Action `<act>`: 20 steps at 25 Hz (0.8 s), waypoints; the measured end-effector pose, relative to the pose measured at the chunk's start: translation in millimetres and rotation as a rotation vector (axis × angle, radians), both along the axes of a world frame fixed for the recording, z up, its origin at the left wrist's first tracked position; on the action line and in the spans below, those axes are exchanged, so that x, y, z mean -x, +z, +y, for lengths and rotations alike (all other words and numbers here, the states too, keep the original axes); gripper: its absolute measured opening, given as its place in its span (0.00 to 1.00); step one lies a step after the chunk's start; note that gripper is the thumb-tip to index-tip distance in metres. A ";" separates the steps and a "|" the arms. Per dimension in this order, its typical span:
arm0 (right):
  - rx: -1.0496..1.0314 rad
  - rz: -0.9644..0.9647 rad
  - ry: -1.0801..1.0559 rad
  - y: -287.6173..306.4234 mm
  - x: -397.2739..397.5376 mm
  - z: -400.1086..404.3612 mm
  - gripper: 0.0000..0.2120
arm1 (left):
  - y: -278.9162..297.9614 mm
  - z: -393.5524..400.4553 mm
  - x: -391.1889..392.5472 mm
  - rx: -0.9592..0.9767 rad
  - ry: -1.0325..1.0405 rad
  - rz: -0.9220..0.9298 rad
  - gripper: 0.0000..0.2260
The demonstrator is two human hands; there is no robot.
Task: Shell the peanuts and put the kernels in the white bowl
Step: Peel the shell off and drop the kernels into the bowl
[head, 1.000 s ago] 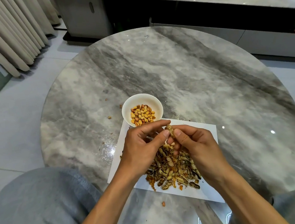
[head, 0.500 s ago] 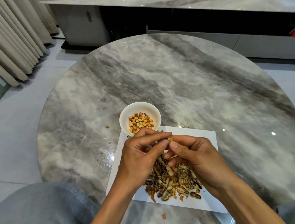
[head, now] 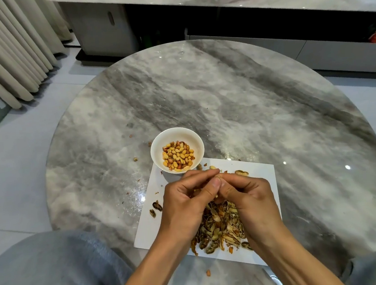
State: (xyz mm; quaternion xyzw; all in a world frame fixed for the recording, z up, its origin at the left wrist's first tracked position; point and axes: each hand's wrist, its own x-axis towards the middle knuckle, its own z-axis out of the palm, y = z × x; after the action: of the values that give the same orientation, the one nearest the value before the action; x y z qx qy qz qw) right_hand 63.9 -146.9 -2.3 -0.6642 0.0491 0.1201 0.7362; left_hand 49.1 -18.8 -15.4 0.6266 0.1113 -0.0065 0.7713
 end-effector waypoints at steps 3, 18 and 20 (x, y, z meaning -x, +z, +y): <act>-0.027 0.047 -0.030 -4.1 1.5 3.2 0.14 | -0.7 -3.0 0.6 -0.011 0.010 0.009 0.09; 0.118 0.024 0.074 0.8 -11.9 -16.0 0.07 | 3.5 12.1 -5.6 -0.345 -0.089 -0.150 0.14; 0.200 -0.051 0.087 1.9 -11.1 -15.6 0.07 | 5.9 7.8 -3.2 -0.340 -0.054 -0.136 0.14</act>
State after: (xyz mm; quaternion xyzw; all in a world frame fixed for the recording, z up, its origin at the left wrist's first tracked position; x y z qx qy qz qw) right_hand 75.0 -162.5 -0.4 -0.7386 0.0134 0.1294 0.6615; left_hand 52.3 -11.0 -9.5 0.7496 0.0414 0.0341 0.6597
